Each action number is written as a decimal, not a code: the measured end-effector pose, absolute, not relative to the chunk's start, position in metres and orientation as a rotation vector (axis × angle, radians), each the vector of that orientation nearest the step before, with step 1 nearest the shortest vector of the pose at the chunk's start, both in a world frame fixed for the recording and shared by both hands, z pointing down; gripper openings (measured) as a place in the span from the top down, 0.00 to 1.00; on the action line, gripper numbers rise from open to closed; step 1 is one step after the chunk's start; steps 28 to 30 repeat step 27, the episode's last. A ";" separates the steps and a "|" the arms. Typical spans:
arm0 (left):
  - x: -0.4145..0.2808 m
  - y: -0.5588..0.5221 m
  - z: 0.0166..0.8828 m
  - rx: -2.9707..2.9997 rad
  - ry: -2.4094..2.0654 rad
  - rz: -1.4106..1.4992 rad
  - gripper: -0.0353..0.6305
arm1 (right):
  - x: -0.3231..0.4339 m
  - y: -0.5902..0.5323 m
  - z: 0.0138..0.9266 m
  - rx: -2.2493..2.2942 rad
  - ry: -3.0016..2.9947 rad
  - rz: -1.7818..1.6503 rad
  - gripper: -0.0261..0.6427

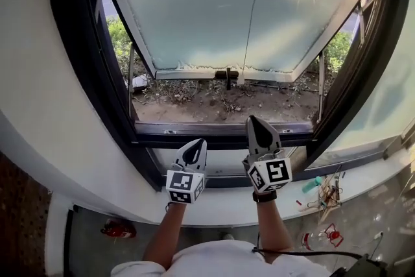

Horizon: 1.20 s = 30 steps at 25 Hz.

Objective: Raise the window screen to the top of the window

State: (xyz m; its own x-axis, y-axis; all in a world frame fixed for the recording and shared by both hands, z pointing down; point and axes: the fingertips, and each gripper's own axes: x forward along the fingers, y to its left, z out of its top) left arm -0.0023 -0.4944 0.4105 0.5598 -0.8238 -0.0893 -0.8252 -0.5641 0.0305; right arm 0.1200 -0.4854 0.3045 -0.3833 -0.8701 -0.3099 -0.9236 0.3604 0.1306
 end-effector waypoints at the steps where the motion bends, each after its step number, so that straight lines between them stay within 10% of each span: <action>1: -0.002 -0.493 0.414 -2.767 1.461 0.149 0.95 | 0.114 -0.484 0.339 -1.662 2.483 0.371 0.96; 7: 0.005 -0.474 0.446 -2.814 1.442 0.076 0.94 | 0.114 -0.468 0.468 -1.798 2.555 -0.039 0.96; 30: 0.007 -0.454 0.469 -2.883 1.411 0.050 0.94 | 0.106 -0.445 0.470 -1.797 2.517 -0.048 0.96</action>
